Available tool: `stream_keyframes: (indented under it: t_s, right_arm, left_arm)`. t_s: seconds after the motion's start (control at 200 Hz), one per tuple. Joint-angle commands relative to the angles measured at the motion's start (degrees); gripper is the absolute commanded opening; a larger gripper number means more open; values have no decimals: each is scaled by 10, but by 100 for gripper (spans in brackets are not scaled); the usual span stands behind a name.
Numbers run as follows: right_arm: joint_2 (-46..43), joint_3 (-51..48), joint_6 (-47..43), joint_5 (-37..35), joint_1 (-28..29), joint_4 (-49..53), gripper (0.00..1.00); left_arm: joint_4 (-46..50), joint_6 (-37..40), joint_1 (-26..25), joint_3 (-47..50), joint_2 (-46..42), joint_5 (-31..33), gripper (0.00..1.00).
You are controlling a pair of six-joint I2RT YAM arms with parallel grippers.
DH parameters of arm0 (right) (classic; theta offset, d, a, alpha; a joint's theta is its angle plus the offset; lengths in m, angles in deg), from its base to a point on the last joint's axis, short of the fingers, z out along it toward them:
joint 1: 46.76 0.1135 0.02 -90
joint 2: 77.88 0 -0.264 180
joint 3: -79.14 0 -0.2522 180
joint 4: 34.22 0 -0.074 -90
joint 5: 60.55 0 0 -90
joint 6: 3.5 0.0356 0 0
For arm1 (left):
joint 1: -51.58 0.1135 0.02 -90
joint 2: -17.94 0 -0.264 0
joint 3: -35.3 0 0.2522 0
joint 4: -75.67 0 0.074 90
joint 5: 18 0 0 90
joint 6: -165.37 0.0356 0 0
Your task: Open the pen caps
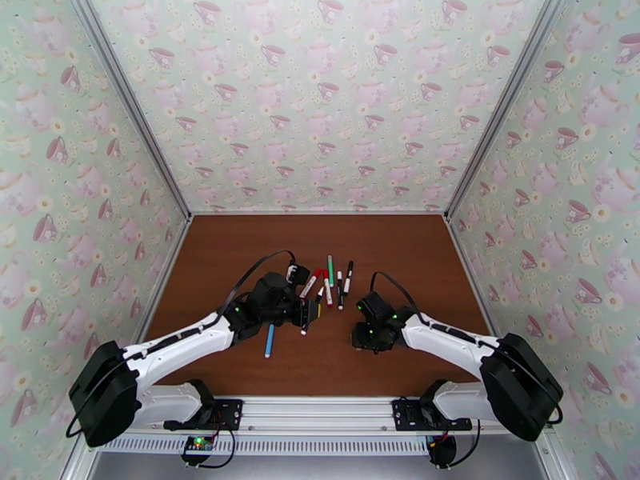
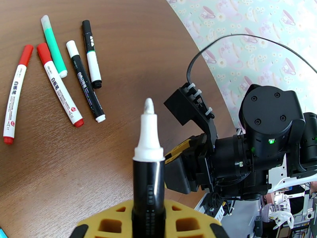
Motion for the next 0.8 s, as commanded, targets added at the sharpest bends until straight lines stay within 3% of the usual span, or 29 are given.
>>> stream_keyframes:
  t_s: [0.0,0.245,0.796]
  right_arm:
    - [19,28,23,-50,18,28,37]
    - [51,57,31,-75,44,37,39]
    - [72,86,43,-105,46,7,39]
  left_arm:
    - [-4,0,1,8,-15,-5,0]
    - [-1,2,0,11,-17,-5,0]
    - [6,6,1,10,-19,-1,0]
